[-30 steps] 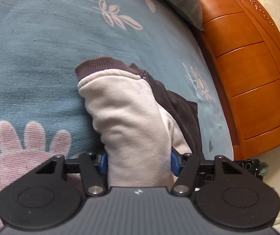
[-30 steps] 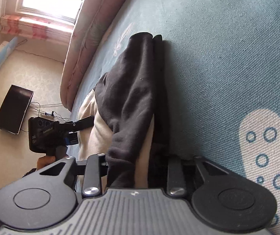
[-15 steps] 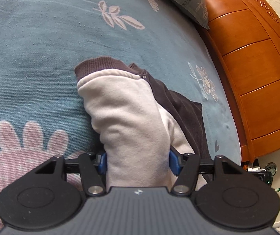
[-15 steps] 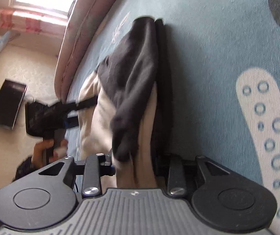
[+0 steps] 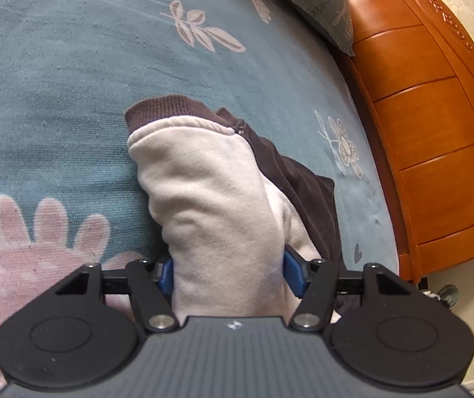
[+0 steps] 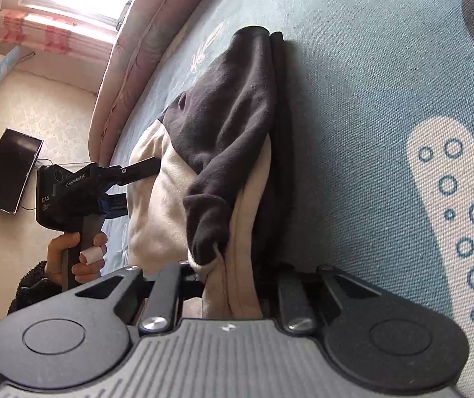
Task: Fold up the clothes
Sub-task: 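Hold the folded bundle with both closed grippers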
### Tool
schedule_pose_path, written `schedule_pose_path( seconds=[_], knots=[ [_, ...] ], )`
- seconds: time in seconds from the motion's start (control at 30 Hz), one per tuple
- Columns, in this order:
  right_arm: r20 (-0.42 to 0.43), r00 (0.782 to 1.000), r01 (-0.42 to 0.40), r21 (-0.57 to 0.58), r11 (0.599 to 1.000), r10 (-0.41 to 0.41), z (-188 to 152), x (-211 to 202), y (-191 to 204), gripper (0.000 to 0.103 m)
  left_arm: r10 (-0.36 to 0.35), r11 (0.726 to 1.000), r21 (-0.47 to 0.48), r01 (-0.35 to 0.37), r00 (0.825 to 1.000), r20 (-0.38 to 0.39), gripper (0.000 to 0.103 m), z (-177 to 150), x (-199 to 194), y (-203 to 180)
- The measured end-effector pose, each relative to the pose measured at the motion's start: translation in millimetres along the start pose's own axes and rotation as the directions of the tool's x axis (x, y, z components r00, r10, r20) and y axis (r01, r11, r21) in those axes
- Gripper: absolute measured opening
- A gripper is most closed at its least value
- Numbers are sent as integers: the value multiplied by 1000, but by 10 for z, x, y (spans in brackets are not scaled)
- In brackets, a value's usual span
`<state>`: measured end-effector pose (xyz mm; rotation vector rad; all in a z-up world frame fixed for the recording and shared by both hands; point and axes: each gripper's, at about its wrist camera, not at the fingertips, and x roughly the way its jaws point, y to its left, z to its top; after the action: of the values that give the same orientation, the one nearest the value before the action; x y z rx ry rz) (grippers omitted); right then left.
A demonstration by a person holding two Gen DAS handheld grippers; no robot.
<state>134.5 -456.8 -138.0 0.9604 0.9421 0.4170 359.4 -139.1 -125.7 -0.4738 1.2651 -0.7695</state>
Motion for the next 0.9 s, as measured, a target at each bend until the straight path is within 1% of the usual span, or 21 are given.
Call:
schedule_pose_path(
  seconds=[0.1,0.13,0.17,0.23,0.27,0.33,0.37,0.4,0.5,0.57,0.6,0.67,0.77,0.83,0.9],
  knots=[
    [18,1000,-7,3,1000,7,-15,-29,43,21,-19,1000,-23,19,1000,12,60,10,-40,-2],
    [27,999,-18,-9,1000,18,-10,-52,88,22,-25,1000,-13,25,1000,13,61,11,-61,-18],
    [32,999,-24,-30,999,25,0,-76,137,24,-28,1000,-4,28,1000,11,62,15,-74,-31],
    [25,1000,-4,-61,998,5,41,-78,197,31,-33,999,-9,33,999,-3,67,21,-66,-26],
    [19,1000,5,-67,998,-4,63,-65,205,38,-28,1000,-7,28,1000,-10,68,18,-44,-15],
    [9,1000,3,-56,998,-3,98,-6,152,47,-13,1000,1,13,1000,-20,70,-7,4,19],
    [5,1000,5,-47,999,-5,111,34,107,54,-29,1000,0,29,999,-16,74,-17,6,44],
    [4,1000,2,-34,999,-2,125,72,55,53,-48,999,-9,48,999,-15,74,-20,-1,75],
    [23,998,-53,10,999,53,164,134,-42,52,-90,994,-54,90,996,-3,74,-11,6,148],
    [29,997,-66,19,998,65,179,169,-35,53,-97,993,-73,97,995,5,77,3,41,118],
    [26,997,-67,10,998,66,172,180,-1,58,-87,994,-65,87,996,6,77,5,47,74],
    [20,998,-66,-13,998,67,165,176,81,64,-67,997,-31,67,998,8,75,-6,34,-29],
    [36,996,-75,-28,997,76,156,109,218,64,-72,997,-9,72,997,25,71,-10,-65,-128],
    [46,995,-91,-44,995,93,164,61,315,64,-96,995,-7,97,995,40,71,-7,-176,-173],
    [37,995,-87,-66,994,89,184,24,417,67,-109,994,11,109,993,43,71,-20,-308,-226]
  ],
)
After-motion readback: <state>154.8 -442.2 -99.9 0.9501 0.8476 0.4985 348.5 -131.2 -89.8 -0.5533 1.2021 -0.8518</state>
